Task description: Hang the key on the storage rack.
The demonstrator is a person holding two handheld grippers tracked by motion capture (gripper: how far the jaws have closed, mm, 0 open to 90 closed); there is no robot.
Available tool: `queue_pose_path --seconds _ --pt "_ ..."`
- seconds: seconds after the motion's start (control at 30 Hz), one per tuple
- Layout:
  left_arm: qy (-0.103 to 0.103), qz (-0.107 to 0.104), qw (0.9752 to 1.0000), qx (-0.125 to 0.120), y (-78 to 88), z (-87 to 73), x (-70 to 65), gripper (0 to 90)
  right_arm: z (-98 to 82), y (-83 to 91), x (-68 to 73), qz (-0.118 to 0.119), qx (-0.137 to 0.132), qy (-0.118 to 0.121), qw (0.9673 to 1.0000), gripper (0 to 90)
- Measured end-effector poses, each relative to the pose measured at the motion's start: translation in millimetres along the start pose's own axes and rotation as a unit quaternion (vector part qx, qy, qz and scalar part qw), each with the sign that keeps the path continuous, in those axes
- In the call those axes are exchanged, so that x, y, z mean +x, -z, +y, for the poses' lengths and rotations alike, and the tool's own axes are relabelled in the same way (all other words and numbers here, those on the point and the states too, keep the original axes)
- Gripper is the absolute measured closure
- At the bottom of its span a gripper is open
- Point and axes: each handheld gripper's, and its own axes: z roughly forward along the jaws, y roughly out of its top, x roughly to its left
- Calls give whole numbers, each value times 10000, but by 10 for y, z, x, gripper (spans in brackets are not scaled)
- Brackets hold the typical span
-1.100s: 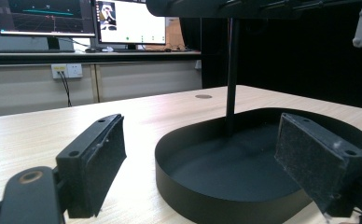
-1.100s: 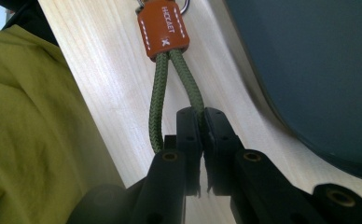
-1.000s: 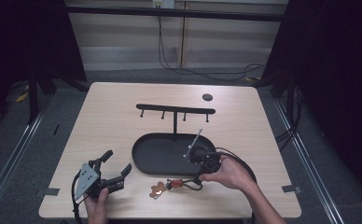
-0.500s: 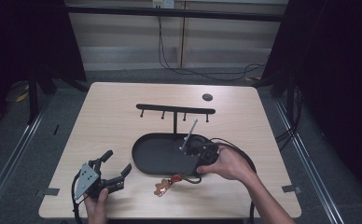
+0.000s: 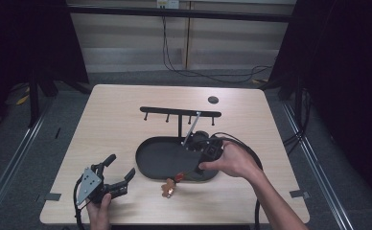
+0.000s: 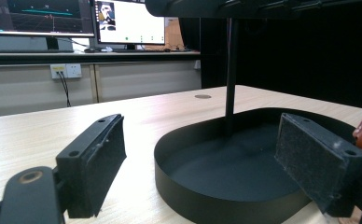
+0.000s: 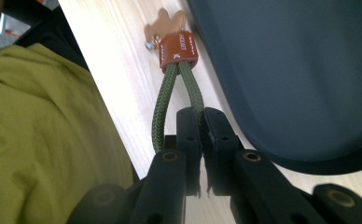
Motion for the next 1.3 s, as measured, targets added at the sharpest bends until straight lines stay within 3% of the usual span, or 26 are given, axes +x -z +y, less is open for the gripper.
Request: queue_pose_path --seconds 0.3,0.53,0.97,1.3 --pt "0 1 10000 1 0 0 0 157 117 254 115 -142 126 245 9995 857" --pt "0 -3 10000 -1 0 0 0 157 244 428 142 -304 179 200 9992 857" --pt "-2 -1 10000 0 1 0 0 157 376 668 98 -315 -56 345 9989 857" --pt "-1 -8 10000 2 0 0 1 157 451 767 -20 -413 -140 195 9989 857"
